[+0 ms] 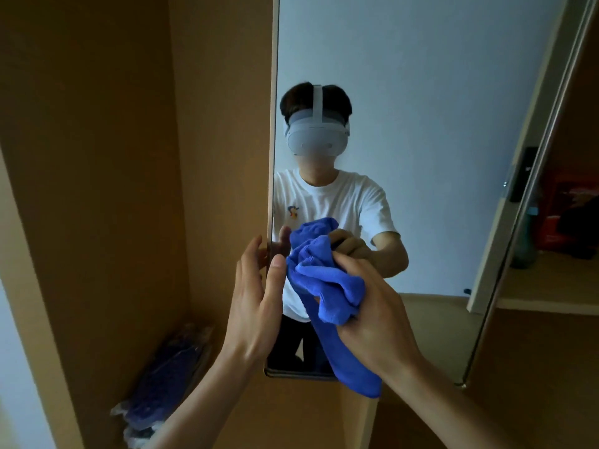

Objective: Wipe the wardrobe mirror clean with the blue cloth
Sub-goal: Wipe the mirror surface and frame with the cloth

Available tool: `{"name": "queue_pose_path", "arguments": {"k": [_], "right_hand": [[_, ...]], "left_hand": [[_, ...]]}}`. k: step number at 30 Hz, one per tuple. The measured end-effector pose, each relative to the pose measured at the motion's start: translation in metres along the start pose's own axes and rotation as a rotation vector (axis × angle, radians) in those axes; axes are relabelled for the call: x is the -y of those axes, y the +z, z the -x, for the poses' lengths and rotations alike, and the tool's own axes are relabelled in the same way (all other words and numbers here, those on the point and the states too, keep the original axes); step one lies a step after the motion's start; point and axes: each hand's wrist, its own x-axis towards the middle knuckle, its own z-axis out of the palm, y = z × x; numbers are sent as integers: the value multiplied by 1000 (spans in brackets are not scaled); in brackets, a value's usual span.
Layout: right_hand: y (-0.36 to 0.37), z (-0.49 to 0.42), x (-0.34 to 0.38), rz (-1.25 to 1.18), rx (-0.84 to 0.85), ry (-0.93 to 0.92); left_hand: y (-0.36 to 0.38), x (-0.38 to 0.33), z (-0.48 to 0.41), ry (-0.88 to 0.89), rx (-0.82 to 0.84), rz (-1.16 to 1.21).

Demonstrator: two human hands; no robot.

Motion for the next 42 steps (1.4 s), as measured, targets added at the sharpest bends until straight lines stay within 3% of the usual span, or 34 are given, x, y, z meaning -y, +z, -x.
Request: {"name": "queue_pose_path", "arguments": {"k": [13,22,35,42], "right_hand": [[-155,-139,124,161,145,27],[-245,-212,184,225,141,-20],[-286,-274,222,425,61,-233],[-286,-307,239,498,-14,-275]], "left_hand": [[-25,-211,-115,22,82,-40],[-33,-319,-171,103,77,-178],[-41,-370,-227,62,92,-218],[-49,-381,-268,159,155,-97]]}}
